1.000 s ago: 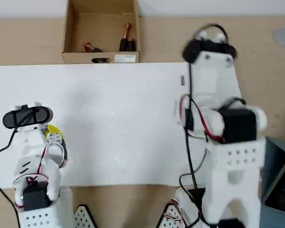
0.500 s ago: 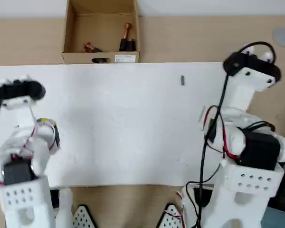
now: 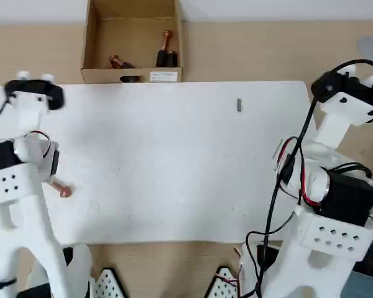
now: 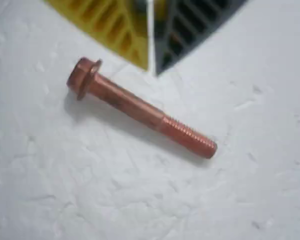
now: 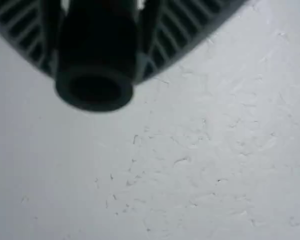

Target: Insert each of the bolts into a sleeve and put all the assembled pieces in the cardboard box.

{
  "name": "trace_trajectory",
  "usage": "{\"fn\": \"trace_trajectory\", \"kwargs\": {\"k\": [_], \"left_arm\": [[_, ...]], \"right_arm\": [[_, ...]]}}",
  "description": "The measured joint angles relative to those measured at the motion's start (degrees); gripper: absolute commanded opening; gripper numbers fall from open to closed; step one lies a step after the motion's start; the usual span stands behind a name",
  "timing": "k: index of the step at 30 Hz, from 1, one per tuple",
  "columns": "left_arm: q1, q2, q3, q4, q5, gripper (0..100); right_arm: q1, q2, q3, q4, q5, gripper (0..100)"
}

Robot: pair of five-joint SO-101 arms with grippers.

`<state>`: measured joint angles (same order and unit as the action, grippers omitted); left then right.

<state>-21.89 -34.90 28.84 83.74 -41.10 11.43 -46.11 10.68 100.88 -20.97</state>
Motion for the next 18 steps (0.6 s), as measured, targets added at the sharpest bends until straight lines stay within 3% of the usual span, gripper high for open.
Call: {"fn": "trace_trajectory", "kwargs": {"k": [13, 18], "left_arm": [[-1.41, 1.32, 0.0, 0.79, -45.89, 1], [-5.01, 1.32, 5.8, -3.78, -52.22, 1]], "right_arm": [[0.0, -0.09, 0.09, 0.0, 0.0, 0.9], [0.0, -0.09, 0.09, 0.0, 0.0, 0.9]]}}
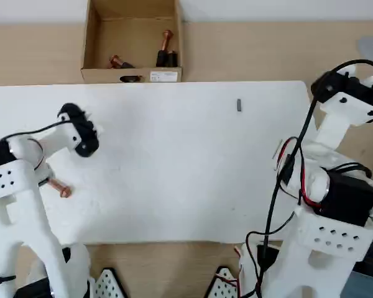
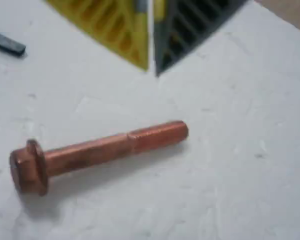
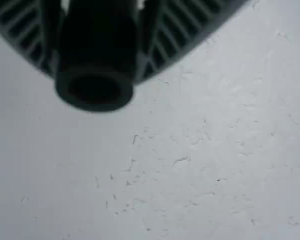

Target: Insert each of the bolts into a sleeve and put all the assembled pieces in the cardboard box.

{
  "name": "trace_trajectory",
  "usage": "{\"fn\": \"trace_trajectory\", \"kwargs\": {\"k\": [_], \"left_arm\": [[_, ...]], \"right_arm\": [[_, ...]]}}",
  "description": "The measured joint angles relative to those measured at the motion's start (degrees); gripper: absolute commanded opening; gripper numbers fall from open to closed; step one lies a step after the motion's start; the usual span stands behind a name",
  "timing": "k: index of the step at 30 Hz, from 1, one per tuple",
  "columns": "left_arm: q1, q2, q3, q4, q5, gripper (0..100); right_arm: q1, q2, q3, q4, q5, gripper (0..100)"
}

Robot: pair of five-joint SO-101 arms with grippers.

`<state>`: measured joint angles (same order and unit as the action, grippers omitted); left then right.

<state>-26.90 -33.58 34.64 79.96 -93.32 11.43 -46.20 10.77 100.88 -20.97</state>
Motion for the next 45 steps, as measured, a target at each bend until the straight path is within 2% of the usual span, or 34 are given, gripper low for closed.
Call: {"fn": "trace_trajectory", "kwargs": {"k": [8, 13, 24, 35, 37, 40, 45], "left_arm": [[-3.34, 0.09, 4.22, -1.76, 0.0, 1], [-3.34, 5.98, 4.13, -2.9, 0.0, 5], [-3.25, 25.58, -9.14, -3.43, 0.0, 7], [-1.14, 27.87, -17.93, 13.1, 0.0, 7], [-1.14, 28.04, -17.93, 13.98, 0.0, 7], [-1.14, 28.13, -17.93, 14.33, 0.0, 0], [-0.62, 28.13, -17.76, 14.33, 0.0, 1]], "right_arm": [[0.0, 0.0, 1.85, 0.0, 0.0, 0.9], [0.0, 0.0, 4.31, -0.09, 0.0, 0.9], [0.0, 0.0, 4.4, -0.09, 0.0, 0.9], [0.0, 0.0, 4.4, -0.53, 0.0, 0.9], [0.0, 0.0, 4.4, -0.53, 0.0, 0.9], [0.0, 0.0, 4.4, -0.7, 0.0, 0.9], [0.0, 0.0, 4.4, -0.7, 0.0, 0.9]]}}
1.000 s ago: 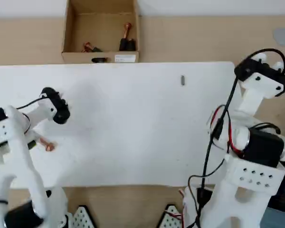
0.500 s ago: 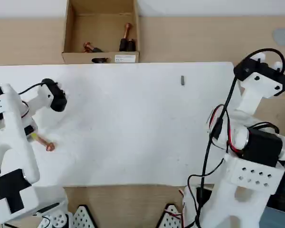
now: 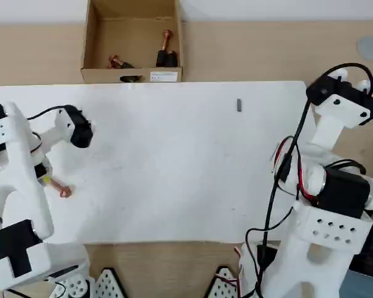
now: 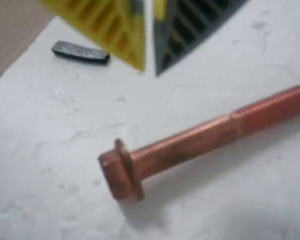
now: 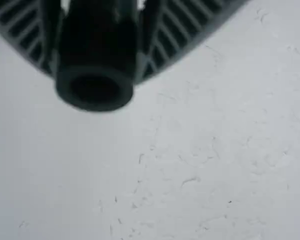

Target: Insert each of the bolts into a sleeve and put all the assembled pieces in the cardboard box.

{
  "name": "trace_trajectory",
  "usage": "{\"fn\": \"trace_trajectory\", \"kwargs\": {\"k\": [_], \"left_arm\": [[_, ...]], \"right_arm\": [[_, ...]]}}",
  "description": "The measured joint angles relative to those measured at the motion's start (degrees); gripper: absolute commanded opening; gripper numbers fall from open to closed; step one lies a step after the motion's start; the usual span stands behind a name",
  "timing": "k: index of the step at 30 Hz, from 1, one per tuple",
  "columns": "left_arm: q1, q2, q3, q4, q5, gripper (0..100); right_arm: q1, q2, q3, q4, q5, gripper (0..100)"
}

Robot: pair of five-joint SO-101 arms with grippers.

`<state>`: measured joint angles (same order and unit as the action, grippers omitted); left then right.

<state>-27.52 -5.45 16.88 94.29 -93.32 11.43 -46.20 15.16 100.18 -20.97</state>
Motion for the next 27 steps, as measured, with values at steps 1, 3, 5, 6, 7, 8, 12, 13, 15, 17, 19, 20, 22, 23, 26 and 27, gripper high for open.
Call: {"fn": "trace_trajectory", "kwargs": {"k": [1, 3, 5, 6, 7, 8, 12, 13, 15, 17, 19, 20, 22, 23, 26, 27], "left_arm": [[0.0, 0.0, 0.44, 0.0, 0.09, 1], [0.09, 0.0, 1.41, 0.0, 0.18, 1], [0.09, 0.0, 2.73, 0.0, 0.18, 1], [0.09, 0.0, 3.52, 0.18, 0.18, 1], [0.09, 0.0, 4.48, 0.18, 0.18, 1], [0.09, 0.0, 5.54, 0.18, 0.18, 1], [0.09, 0.0, 8.18, 0.18, 1.41, 1], [0.09, 0.0, 8.53, 0.18, 1.49, 1], [0.09, 0.0, 8.79, 0.18, 1.58, 1], [0.09, 0.0, 8.79, 0.18, 1.67, 1], [0.09, 0.0, 8.79, 0.18, 1.67, 1], [0.09, 0.0, 8.79, 0.18, 1.67, 1], [0.09, 0.97, 8.79, 0.18, 1.67, 1], [0.09, 1.76, 8.79, -0.18, 1.76, 1], [0.09, 5.54, 8.79, -2.55, 2.55, 1], [0.09, 7.03, 8.7, -3.34, 3.16, 1]], "right_arm": [[0.0, 0.0, 0.0, 0.0, 0.0, 0.9], [0.0, 0.0, 0.0, 0.0, 0.0, 0.9], [0.0, 0.0, 0.0, 0.0, 0.0, 0.9], [0.0, 0.0, 0.0, 0.0, 0.0, 0.9], [0.0, 0.0, 0.0, 0.0, 0.0, 0.9], [0.0, 0.0, 0.0, 0.0, 0.0, 0.9], [0.0, 0.0, 0.0, -0.18, 0.0, 0.9], [0.0, 0.0, 0.0, -0.18, 0.0, 0.9], [0.0, 0.0, 0.0, -0.18, 0.0, 0.9], [0.0, 0.0, 0.0, -0.18, 0.0, 0.9], [0.0, 0.0, 0.0, -0.18, 0.0, 0.9], [0.0, 0.0, 0.0, -0.18, 0.0, 0.9], [0.0, 0.0, 0.0, -0.18, 0.0, 0.9], [0.0, 0.0, 0.0, -0.18, 0.0, 0.9], [0.0, 0.0, 0.0, -0.18, 0.0, 0.9], [0.0, 0.0, 0.0, -0.18, 0.0, 0.9]]}}
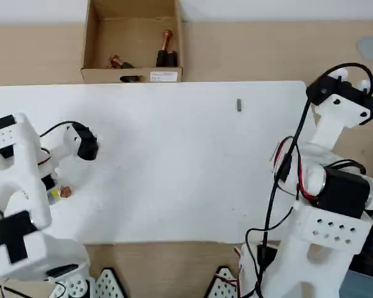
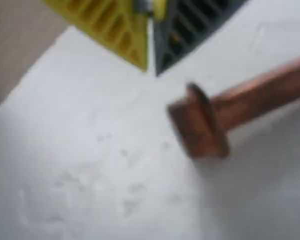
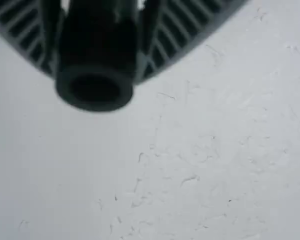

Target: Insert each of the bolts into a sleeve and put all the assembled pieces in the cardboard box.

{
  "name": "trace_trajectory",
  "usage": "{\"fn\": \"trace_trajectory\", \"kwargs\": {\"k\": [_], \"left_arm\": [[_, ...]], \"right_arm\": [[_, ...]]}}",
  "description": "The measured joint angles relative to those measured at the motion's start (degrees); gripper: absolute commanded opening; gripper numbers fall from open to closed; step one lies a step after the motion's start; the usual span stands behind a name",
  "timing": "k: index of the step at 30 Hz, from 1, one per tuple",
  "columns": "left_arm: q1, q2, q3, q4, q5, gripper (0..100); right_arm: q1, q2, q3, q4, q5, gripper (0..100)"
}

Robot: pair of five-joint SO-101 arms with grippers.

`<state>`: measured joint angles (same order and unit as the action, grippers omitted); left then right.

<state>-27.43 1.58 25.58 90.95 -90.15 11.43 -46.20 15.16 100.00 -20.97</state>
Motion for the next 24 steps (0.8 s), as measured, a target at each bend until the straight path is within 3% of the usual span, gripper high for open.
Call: {"fn": "trace_trajectory", "kwargs": {"k": [8, 24], "left_arm": [[0.18, 9.14, -1.67, -0.79, 0.88, 1], [9.23, 9.93, -13.1, -6.42, 14.51, 1]], "right_arm": [[0.0, 0.0, 0.0, 0.0, 0.0, 0.9], [0.0, 0.0, 0.0, 0.0, 0.0, 0.9]]}}
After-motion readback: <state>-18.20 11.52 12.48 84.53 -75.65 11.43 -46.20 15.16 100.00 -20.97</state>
